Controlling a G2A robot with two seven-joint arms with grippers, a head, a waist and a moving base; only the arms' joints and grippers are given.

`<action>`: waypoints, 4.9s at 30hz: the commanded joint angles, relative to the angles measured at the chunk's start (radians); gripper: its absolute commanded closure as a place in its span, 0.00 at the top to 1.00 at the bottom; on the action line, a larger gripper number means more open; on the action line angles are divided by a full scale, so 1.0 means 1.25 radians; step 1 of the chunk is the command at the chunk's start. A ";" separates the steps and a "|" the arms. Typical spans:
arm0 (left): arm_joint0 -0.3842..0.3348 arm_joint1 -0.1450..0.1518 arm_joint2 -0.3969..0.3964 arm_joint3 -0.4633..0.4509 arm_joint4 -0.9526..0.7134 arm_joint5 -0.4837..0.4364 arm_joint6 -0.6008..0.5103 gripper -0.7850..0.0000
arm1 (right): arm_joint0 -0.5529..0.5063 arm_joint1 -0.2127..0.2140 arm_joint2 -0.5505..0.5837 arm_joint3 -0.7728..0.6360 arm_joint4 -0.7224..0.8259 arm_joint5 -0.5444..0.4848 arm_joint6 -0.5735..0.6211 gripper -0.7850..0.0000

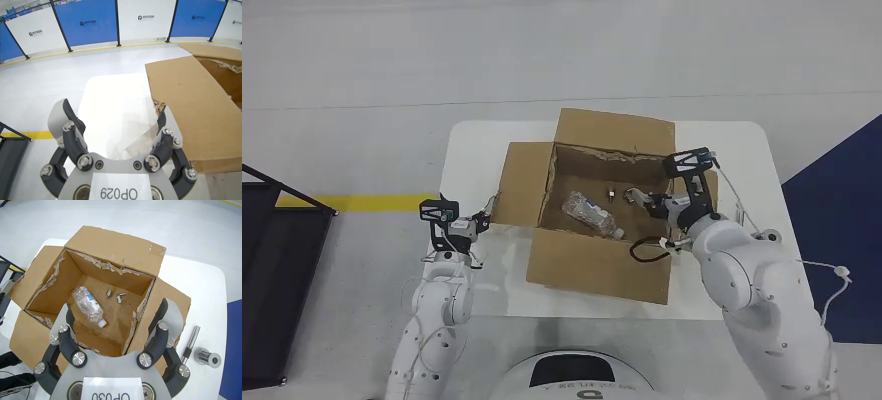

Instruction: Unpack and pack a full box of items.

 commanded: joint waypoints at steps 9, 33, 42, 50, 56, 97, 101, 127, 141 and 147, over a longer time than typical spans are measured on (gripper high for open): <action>0.000 0.000 0.000 0.000 0.000 0.000 0.000 1.00 | 0.115 -0.004 -0.091 0.080 -0.007 -0.132 0.070 1.00; 0.000 0.000 0.000 0.000 0.000 0.000 0.000 1.00 | 0.470 -0.078 -0.343 0.685 0.020 -0.129 0.154 0.62; 0.000 0.000 0.000 0.000 0.000 0.000 0.000 1.00 | 0.491 -0.089 -0.343 0.787 0.049 -0.133 0.115 0.26; 0.000 0.000 0.000 0.000 0.000 0.000 0.000 1.00 | 0.511 -0.102 -0.360 0.843 0.069 -0.138 0.098 0.07; 0.000 0.000 0.000 0.000 0.000 0.000 0.000 1.00 | 0.515 -0.108 -0.366 0.850 0.063 -0.124 0.098 0.00; 0.000 0.000 0.000 0.000 0.000 0.000 0.000 1.00 | -0.625 -0.035 0.398 0.019 0.286 -0.148 -0.662 0.00; 0.000 0.000 0.000 0.000 0.000 0.000 0.000 1.00 | -0.625 -0.045 0.404 0.073 0.325 -0.158 -0.629 0.00; 0.000 0.000 0.000 0.000 0.000 0.000 0.000 1.00 | -0.625 -0.070 0.406 0.123 0.382 -0.111 -0.510 0.00; 0.000 0.000 0.000 0.000 0.000 0.000 0.000 1.00 | -0.625 -0.070 0.406 0.123 0.382 -0.111 -0.510 0.00; 0.000 0.000 0.000 0.000 0.000 0.000 0.000 1.00 | -0.625 -0.070 0.406 0.123 0.382 -0.111 -0.510 0.00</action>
